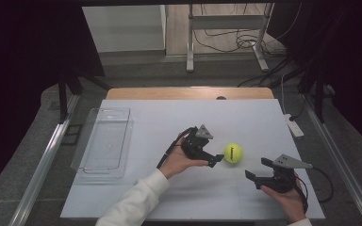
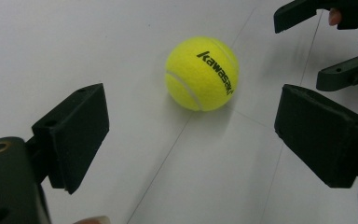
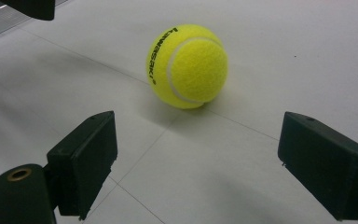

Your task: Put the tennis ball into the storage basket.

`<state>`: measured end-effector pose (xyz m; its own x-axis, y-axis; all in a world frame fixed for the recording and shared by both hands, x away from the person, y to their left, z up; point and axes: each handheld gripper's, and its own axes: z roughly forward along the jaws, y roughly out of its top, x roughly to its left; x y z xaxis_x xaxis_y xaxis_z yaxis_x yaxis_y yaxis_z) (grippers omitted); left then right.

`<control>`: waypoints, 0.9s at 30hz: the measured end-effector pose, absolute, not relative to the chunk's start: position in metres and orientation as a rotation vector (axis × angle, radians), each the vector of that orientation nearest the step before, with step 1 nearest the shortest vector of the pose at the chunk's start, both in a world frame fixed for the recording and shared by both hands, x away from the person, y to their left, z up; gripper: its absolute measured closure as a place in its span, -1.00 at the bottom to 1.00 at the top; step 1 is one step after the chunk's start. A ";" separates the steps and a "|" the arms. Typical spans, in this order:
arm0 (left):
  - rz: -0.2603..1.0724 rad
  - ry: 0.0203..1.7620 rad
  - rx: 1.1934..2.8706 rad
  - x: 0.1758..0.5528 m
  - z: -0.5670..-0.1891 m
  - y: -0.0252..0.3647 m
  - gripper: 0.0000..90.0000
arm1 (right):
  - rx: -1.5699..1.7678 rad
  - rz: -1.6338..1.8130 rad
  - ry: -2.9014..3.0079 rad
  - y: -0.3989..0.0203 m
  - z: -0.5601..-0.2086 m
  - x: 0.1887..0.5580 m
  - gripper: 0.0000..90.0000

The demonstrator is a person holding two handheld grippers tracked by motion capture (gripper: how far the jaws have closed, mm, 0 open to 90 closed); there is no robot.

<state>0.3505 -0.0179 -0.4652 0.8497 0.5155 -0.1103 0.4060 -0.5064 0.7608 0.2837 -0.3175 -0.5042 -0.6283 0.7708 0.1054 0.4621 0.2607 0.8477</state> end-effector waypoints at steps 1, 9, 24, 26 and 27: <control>0.162 0.667 2.171 0.351 -0.466 -0.018 -0.76 | 1.130 1.310 2.208 -0.318 -0.504 0.284 -0.74; 0.141 0.656 2.180 0.355 -0.469 -0.025 -0.76 | 1.129 1.309 2.208 -0.318 -0.504 0.284 -0.74; 0.136 0.655 2.213 0.366 -0.472 -0.045 -0.77 | 1.132 1.318 2.205 -0.318 -0.504 0.284 -0.74; 0.135 0.657 2.215 0.367 -0.472 -0.047 -0.77 | 1.132 1.318 2.206 -0.318 -0.504 0.284 -0.74; 0.134 0.656 2.218 0.368 -0.472 -0.048 -0.77 | 1.131 1.318 2.206 -0.318 -0.504 0.284 -0.74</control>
